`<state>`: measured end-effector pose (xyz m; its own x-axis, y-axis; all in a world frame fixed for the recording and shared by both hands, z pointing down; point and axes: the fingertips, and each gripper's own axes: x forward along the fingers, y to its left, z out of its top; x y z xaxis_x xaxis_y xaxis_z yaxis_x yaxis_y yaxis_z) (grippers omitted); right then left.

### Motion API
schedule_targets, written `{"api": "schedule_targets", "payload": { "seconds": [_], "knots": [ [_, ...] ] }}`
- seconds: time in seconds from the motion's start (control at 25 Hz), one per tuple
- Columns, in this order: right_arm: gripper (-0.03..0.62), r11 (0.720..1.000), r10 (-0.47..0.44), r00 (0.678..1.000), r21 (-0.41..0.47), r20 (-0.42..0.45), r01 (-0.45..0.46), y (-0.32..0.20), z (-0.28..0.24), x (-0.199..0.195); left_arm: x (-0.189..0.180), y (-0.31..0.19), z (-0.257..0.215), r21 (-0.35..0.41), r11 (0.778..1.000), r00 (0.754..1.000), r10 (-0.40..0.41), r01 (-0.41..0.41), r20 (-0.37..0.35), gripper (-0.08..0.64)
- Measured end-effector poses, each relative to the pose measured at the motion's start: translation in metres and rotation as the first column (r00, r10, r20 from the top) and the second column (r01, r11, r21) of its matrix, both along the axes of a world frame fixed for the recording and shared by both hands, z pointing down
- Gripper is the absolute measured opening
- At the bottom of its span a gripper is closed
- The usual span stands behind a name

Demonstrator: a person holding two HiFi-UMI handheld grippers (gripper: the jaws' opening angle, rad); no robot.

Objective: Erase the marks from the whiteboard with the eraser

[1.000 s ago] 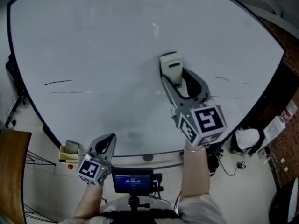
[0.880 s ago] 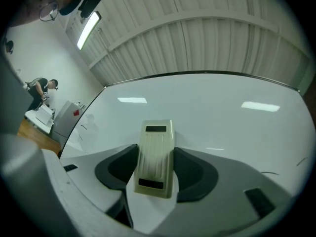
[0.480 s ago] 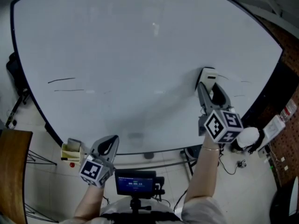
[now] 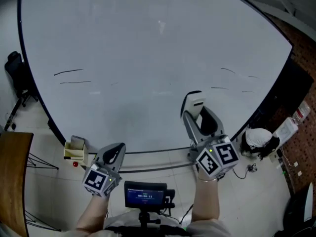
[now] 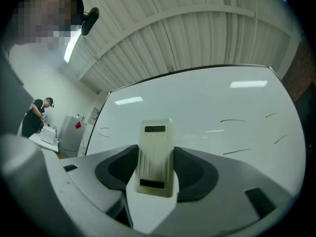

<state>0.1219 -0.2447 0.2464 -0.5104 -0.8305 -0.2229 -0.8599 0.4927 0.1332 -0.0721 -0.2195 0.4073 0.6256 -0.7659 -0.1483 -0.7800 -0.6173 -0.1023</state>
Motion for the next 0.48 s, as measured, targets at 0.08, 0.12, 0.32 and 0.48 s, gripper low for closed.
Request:
{"api": "schedule_targets", "payload": {
  "seconds": [0.08,0.12,0.32,0.48],
  "knots": [
    [0.238,0.999,-0.028,0.999,-0.028,0.021,0.029,0.008,0.016,0.005,0.006,0.011,-0.001,0.009,1.000,1.000,-0.019,0.019,0.002,-0.005],
    [0.238,0.998,-0.040,0.999,-0.047,0.028,0.041,0.012,0.026,0.010,0.010,0.018,-0.002,0.013,0.999,1.000,-0.029,0.029,0.003,-0.005],
    [0.238,0.986,-0.086,0.996,-0.138,0.026,0.089,0.040,0.072,0.039,0.050,0.051,0.004,-0.002,0.997,0.997,-0.071,0.071,-0.006,-0.005],
    [0.238,0.978,-0.105,0.994,-0.180,0.001,0.104,0.078,0.100,0.068,0.091,0.086,0.004,-0.005,0.995,0.994,-0.103,0.103,-0.022,-0.005]
  ]
}}
